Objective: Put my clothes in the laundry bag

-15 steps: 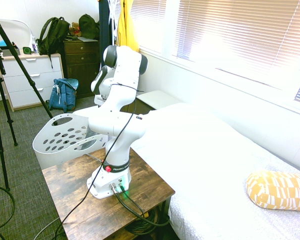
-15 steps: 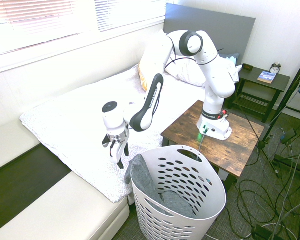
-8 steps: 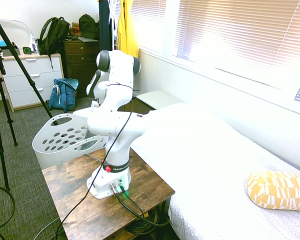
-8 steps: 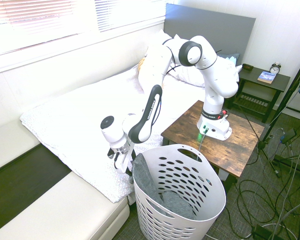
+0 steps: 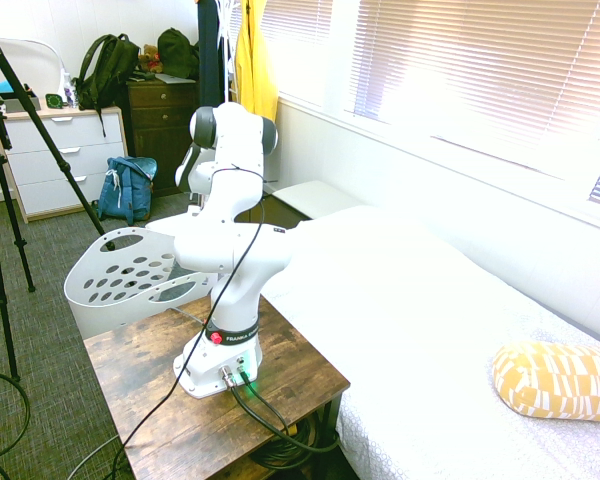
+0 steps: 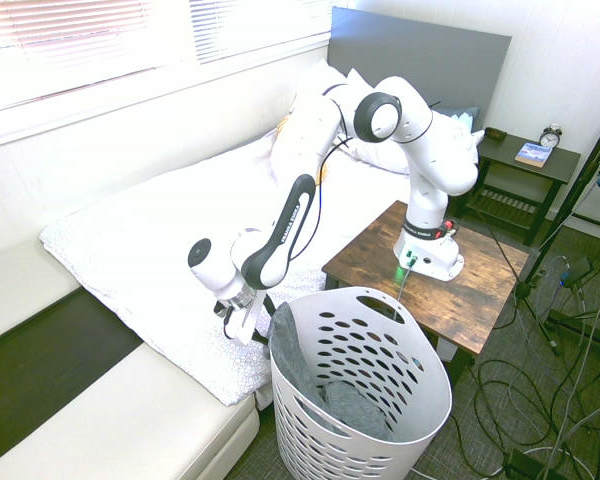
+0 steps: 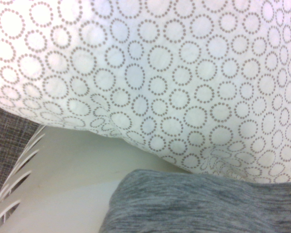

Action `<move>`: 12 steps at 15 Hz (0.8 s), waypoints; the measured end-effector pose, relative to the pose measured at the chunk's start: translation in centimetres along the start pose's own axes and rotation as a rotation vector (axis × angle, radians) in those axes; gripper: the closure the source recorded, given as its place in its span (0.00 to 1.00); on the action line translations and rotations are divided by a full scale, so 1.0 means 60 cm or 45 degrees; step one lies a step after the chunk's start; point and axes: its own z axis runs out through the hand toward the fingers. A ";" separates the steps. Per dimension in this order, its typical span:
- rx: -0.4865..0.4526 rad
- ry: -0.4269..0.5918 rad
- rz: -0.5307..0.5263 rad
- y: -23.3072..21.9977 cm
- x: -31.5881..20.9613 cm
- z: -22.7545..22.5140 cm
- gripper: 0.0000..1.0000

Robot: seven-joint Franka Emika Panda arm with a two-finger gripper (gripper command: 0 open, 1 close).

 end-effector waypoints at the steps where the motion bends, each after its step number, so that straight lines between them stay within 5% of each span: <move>1: 0.001 -0.004 0.006 0.000 0.002 -0.001 1.00; 12: -0.003 -0.024 0.030 -0.003 0.006 -0.013 1.00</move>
